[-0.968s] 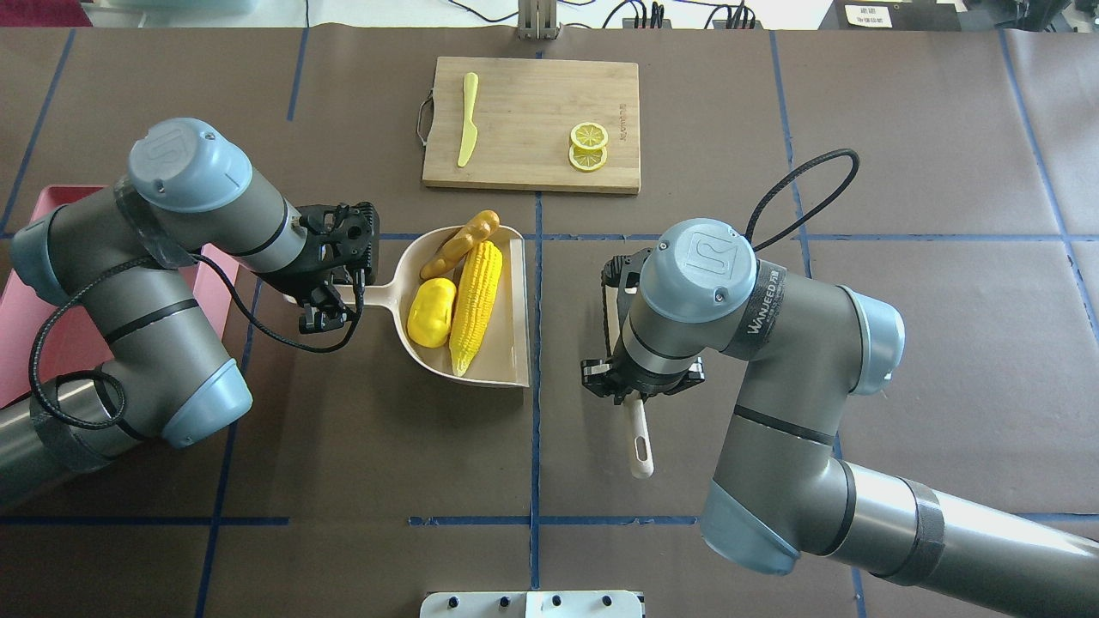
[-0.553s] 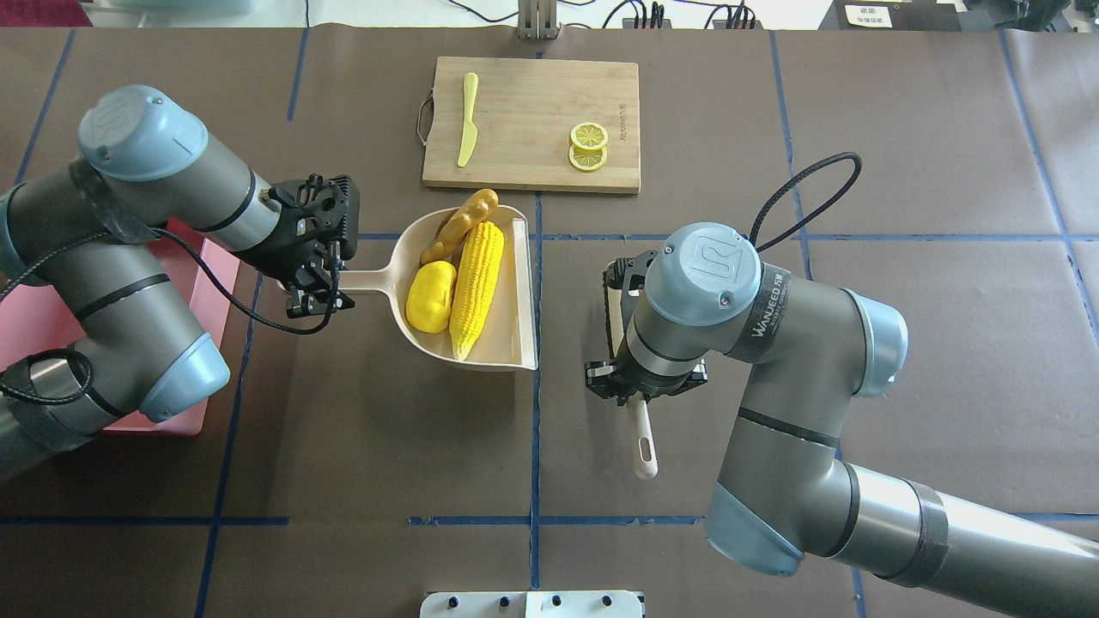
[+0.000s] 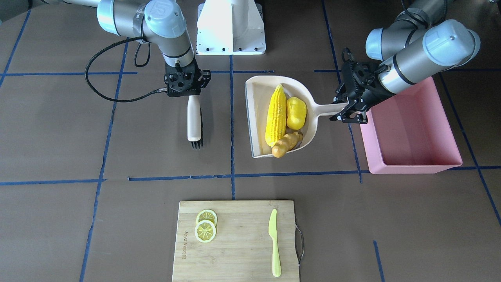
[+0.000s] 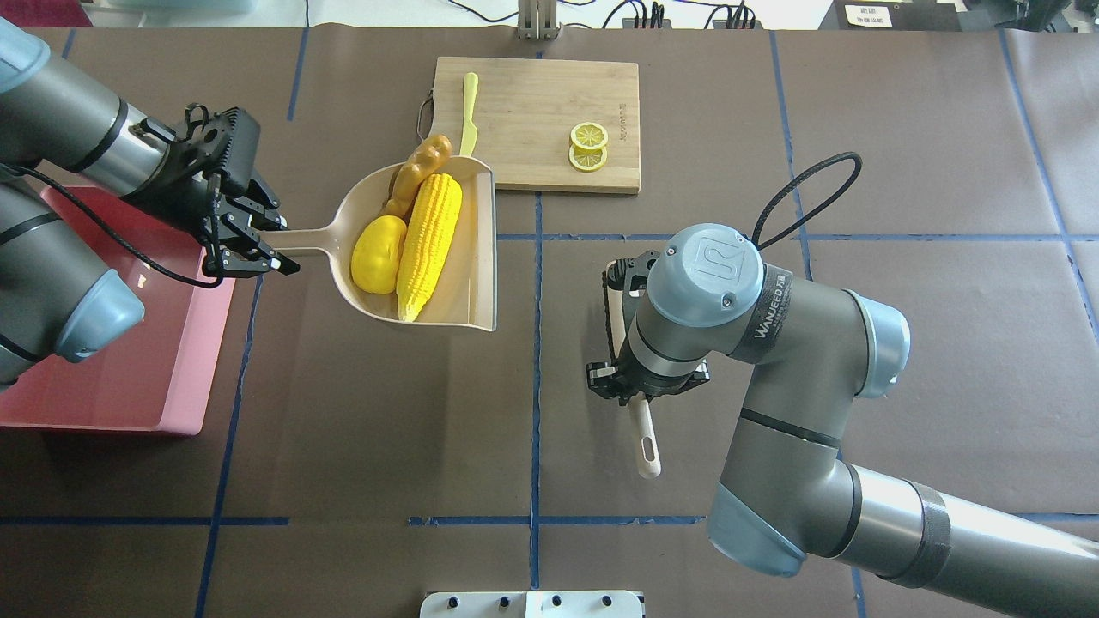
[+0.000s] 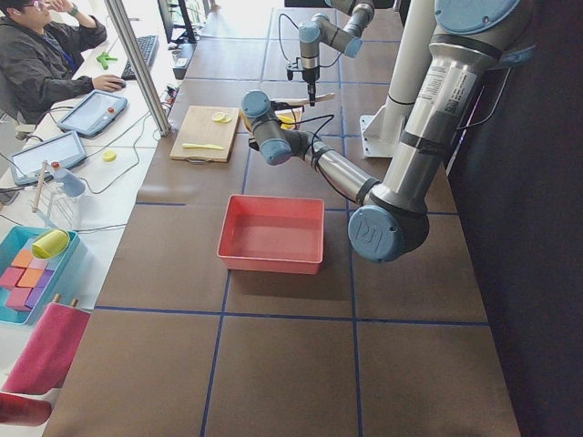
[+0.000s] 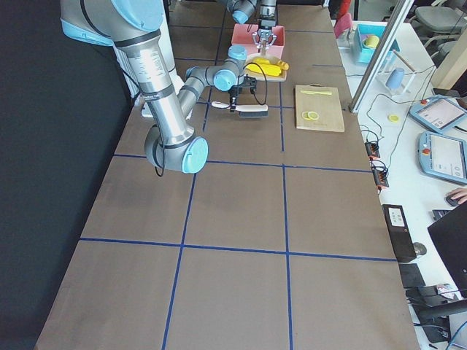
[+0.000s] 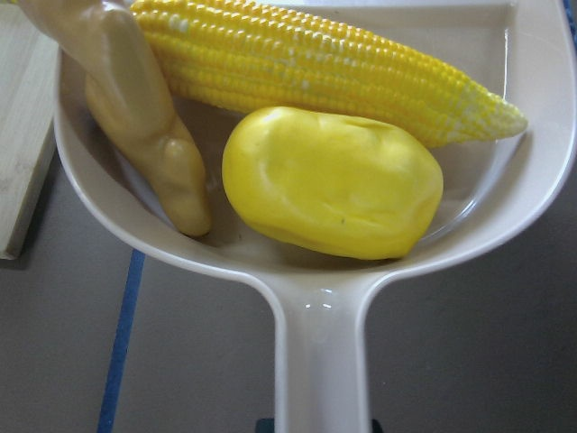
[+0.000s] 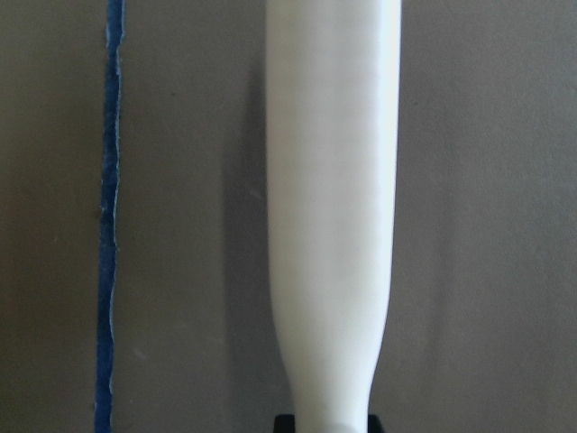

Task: Sweep and dump trash into bin
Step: 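Lift the loaded dustpan with the left gripper and carry it over the pink bin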

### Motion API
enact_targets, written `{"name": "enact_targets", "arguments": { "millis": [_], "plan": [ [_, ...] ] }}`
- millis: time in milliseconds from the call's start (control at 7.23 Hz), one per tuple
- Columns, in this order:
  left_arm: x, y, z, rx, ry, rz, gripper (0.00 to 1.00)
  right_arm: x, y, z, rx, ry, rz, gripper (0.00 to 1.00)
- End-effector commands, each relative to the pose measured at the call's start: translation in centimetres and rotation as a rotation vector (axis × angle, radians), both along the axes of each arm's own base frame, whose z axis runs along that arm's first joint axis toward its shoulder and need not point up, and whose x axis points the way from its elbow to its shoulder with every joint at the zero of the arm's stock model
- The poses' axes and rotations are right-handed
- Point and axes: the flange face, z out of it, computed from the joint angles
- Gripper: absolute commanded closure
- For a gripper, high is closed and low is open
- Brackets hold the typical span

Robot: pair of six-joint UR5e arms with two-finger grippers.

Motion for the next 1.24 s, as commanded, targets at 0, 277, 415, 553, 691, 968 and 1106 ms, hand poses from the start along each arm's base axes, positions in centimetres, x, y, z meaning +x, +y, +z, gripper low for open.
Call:
{"name": "enact_targets", "arguments": {
  "millis": [0, 277, 415, 553, 691, 968, 1106],
  "plan": [
    [-4.2, -0.8, 1.4, -0.012, 0.047, 0.004, 1.0, 0.0, -0.1, 0.1, 0.001, 0.003, 0.003, 1.0],
    [-11.8, -1.7, 3.6, -0.03, 0.114, 0.01, 1.0, -0.1, 0.0, 0.1, 0.002, 0.003, 0.003, 1.0],
    [-15.7, -1.2, 6.7, -0.029, 0.123, -0.007, 1.0, -0.1, 0.0, 0.2, 0.002, 0.005, 0.003, 1.0],
    [-18.8, -1.6, 10.3, 0.008, 0.107, -0.036, 1.0, -0.1, 0.0, 0.2, 0.002, 0.005, 0.003, 1.0],
    [-21.9, -2.4, 13.5, 0.029, 0.102, -0.059, 1.0, -0.1, 0.0, 0.2, 0.002, 0.005, 0.003, 1.0],
    [-27.1, -3.9, 18.5, 0.092, 0.077, -0.115, 1.0, -0.1, -0.1, 0.2, 0.009, 0.007, 0.008, 1.0],
    [-27.8, -4.2, 20.4, 0.121, 0.062, -0.113, 1.0, -0.1, -0.1, 0.3, 0.008, 0.009, 0.008, 1.0]
  ]
}}
